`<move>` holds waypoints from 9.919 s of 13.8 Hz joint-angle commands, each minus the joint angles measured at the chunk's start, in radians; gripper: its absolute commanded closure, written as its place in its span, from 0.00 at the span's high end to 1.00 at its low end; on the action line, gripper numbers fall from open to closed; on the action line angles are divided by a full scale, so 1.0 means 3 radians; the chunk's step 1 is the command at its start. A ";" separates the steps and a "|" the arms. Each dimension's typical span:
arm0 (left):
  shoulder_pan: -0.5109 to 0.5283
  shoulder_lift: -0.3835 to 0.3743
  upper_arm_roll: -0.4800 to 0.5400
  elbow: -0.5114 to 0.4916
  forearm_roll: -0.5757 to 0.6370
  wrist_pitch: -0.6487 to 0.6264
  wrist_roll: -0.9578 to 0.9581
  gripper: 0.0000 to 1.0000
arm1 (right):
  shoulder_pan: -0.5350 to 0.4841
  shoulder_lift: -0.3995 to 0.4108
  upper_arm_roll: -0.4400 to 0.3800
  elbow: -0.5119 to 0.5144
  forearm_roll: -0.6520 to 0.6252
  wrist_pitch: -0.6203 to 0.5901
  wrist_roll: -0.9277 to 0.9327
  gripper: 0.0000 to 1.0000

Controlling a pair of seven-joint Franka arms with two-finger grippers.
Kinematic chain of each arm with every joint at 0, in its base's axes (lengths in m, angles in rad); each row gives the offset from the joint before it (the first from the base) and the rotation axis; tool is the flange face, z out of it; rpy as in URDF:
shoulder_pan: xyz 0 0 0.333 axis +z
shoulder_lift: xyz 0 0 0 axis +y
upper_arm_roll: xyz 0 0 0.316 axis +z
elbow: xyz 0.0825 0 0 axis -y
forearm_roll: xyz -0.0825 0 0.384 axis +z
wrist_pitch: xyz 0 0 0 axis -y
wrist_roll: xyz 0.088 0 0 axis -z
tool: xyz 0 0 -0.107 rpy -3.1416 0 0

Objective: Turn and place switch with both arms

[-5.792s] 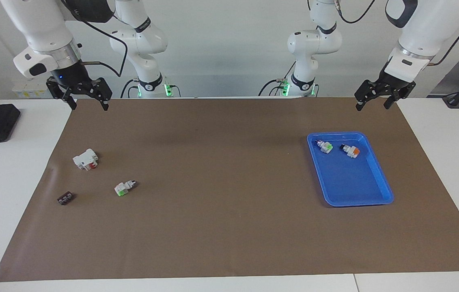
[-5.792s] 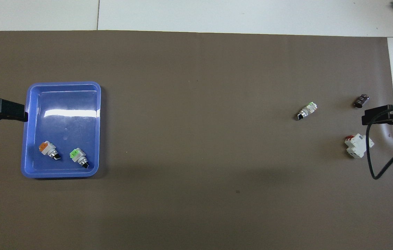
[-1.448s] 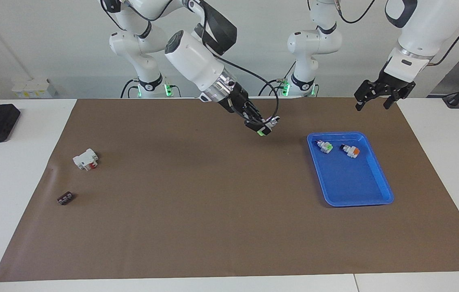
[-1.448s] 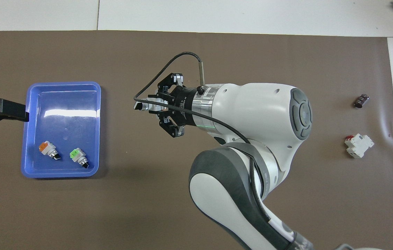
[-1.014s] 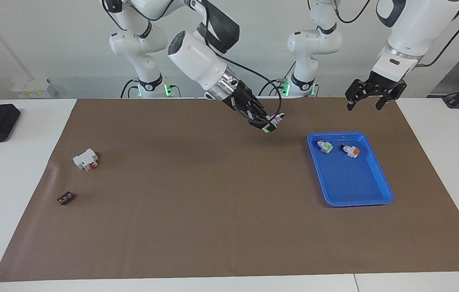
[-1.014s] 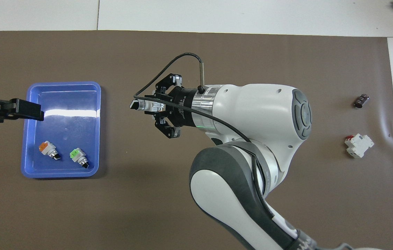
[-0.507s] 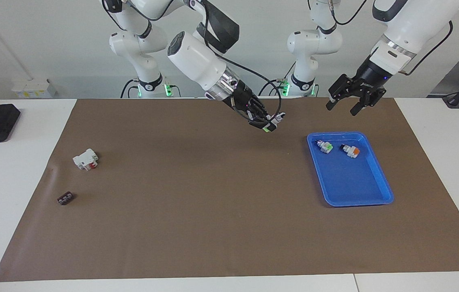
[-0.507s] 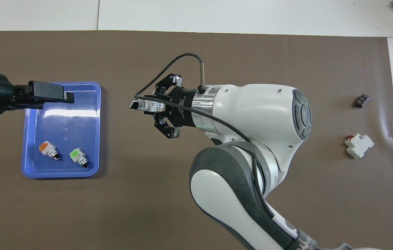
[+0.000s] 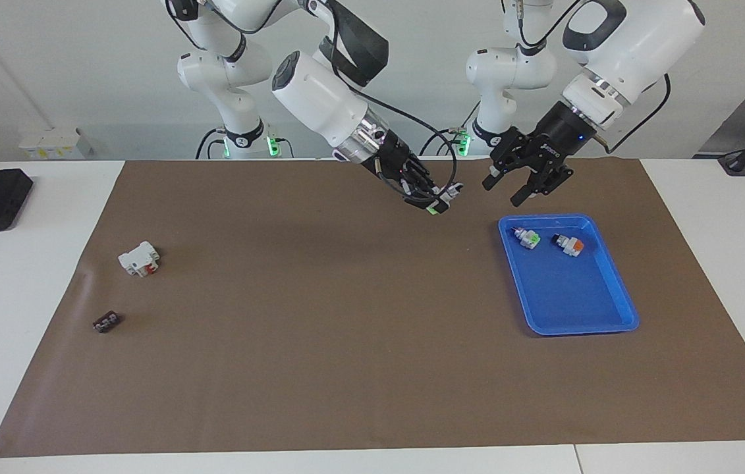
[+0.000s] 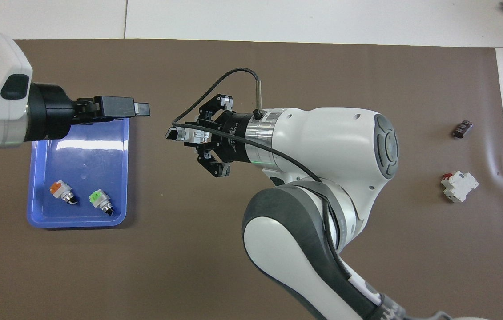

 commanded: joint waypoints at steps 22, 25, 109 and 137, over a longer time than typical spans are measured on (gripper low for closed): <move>-0.0305 -0.0212 0.0036 -0.0431 -0.0291 0.0228 0.1436 0.33 | 0.0001 0.0002 0.0015 -0.0001 0.0063 0.0017 0.0042 0.00; -0.0305 -0.0217 0.0036 -0.0431 -0.0291 0.0208 0.1436 0.19 | -0.0004 0.0002 0.0015 -0.0001 0.0063 0.0017 0.0042 0.00; 0.1070 0.0549 -0.0035 -0.0800 0.1677 0.0914 -0.0844 1.00 | -0.1850 -0.0826 -0.0260 0.0407 -0.2257 -0.2687 -0.4820 0.99; 0.0579 0.0499 -0.0056 0.1134 0.2076 -0.1741 -0.0818 1.00 | -0.0761 -0.0938 -0.1467 0.0270 -0.2258 -0.3302 -0.5179 0.99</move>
